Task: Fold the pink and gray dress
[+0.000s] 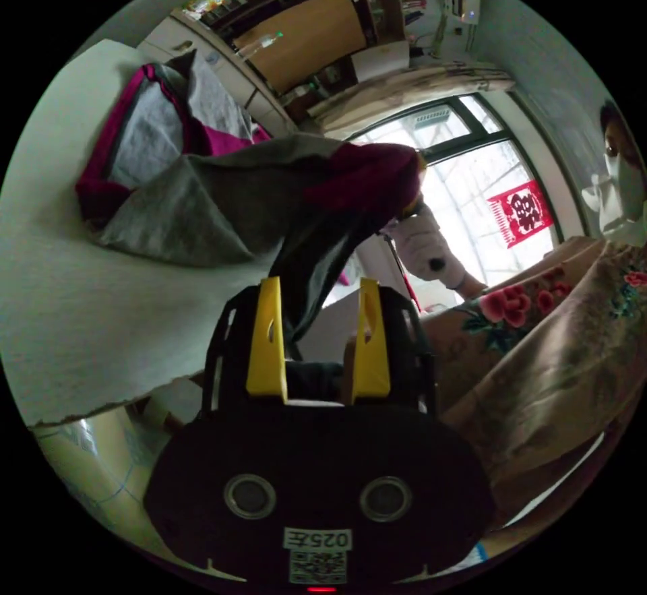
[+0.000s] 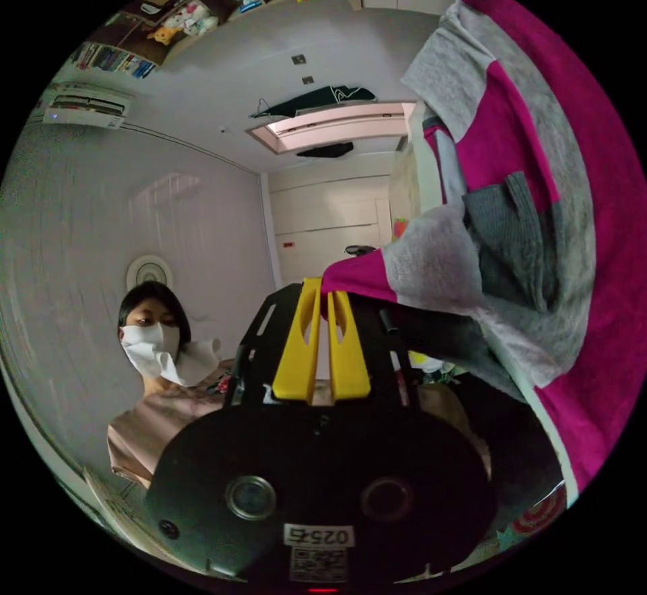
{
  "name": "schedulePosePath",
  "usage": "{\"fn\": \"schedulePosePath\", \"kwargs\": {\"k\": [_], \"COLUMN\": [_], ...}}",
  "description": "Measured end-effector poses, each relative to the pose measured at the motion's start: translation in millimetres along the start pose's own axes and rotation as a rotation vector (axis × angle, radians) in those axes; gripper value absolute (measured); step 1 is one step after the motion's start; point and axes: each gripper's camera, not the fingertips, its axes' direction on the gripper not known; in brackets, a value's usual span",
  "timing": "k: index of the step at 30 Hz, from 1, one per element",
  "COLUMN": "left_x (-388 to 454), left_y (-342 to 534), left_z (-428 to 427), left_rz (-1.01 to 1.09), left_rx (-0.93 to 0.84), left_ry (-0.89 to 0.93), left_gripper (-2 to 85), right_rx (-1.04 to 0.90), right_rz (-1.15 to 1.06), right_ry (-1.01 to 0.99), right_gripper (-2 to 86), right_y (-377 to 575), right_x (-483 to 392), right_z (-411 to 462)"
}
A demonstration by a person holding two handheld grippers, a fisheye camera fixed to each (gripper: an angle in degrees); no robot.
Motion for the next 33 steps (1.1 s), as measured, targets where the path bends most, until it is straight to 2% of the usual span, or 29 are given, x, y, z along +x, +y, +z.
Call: {"fn": "schedulePosePath", "kwargs": {"k": [5, 11, 14, 19, 21, 25, 27, 30, 33], "left_x": [-3.6, -10.1, -14.1, -11.6, -9.0, 13.3, 24.1, 45.0, 67.8], "left_y": [-11.2, 2.8, -2.3, -32.1, -35.3, -38.2, -40.6, -48.9, -62.5], "left_z": [3.5, -35.5, -23.1, 48.5, 61.5, 42.6, 23.5, -10.2, -41.4], "left_rz": [-0.022, -0.055, -0.037, 0.015, 0.022, 0.061, 0.062, 0.093, 0.169], "left_rx": [0.08, 0.189, 0.079, -0.281, -0.34, -0.231, -0.141, -0.006, 0.116], "left_ry": [-0.051, -0.109, -0.02, 0.136, 0.204, 0.306, 0.362, 0.418, 0.436], "left_gripper": [11.4, 13.8, 13.4, 0.7, -0.4, -1.0, -1.0, -1.1, -1.1], "right_rx": [-0.063, 0.022, 0.036, 0.068, 0.138, 0.248, 0.234, 0.224, 0.19], "right_rz": [0.016, 0.022, 0.016, 0.006, 0.0, 0.039, 0.078, 0.13, 0.119], "right_ry": [-0.002, -0.096, -0.106, -0.103, -0.038, 0.315, 0.382, 0.263, 0.312], "right_gripper": [-0.8, -0.8, -0.8, -0.6, -0.5, 1.4, 4.0, 5.4, 8.6], "right_y": [-2.9, 4.2, 5.6, -2.8, -6.2, -12.9, -13.2, 1.3, 29.0], "right_x": [-10.2, -10.1, -11.6, -12.9, -13.5, -5.0, 8.8, 30.7, 31.1], "right_z": [3.6, -13.1, -15.5, -16.1, -22.8, -47.0, -55.6, -65.5, -62.2]}}
